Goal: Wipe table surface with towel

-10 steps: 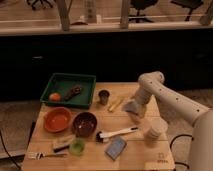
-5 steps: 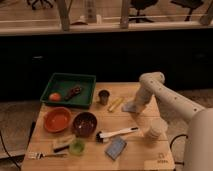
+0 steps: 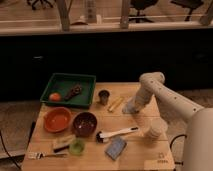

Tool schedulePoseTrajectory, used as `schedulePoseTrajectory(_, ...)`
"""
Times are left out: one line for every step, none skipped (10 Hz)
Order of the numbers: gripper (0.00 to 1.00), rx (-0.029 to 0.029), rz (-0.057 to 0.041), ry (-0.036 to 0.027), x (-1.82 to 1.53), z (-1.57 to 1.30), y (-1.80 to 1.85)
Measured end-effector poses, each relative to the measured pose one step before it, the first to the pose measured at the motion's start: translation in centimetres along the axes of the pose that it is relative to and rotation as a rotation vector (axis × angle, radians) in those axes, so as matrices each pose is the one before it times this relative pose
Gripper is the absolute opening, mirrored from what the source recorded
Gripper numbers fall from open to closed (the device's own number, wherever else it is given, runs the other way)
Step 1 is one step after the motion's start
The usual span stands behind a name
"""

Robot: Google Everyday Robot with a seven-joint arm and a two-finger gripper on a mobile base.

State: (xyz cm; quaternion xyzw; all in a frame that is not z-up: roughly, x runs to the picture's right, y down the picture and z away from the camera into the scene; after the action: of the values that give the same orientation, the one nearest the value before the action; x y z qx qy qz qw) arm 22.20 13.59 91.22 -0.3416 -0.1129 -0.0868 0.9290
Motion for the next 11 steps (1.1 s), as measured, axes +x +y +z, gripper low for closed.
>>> schedulePoseTrajectory(0.0,0.001,-0.00089,0.00122,0.035,-0.088,0.089)
schedulePoseTrajectory(0.0,0.0038,-0.00161,0.0017,0.006,-0.02,-0.011)
schedulePoseTrajectory(0.0,0.00532,0.00089,0.00699,-0.024,0.009,-0.092)
schedulePoseTrajectory(0.0,0.00255,0.00488,0.01351,0.083,0.025,-0.038)
schedulePoseTrajectory(0.0,0.0067,0.00785,0.00807,0.249,-0.048,-0.233)
schedulePoseTrajectory(0.0,0.01086,0.00982,0.01489,0.621,-0.18,-0.354)
schedulePoseTrajectory(0.0,0.01052,0.0055,0.00749,0.38,-0.231,-0.563)
schedulePoseTrajectory(0.0,0.00687,-0.00037,0.00162,0.073,-0.086,-0.561)
schedulePoseTrajectory(0.0,0.01265,-0.01345,-0.00467,-0.326,-0.174,-1.176)
schedulePoseTrajectory(0.0,0.00663,-0.01241,-0.00725,-0.343,-0.027,-0.75)
schedulePoseTrajectory(0.0,-0.00073,-0.02359,-0.01785,-0.793,0.03,-0.508)
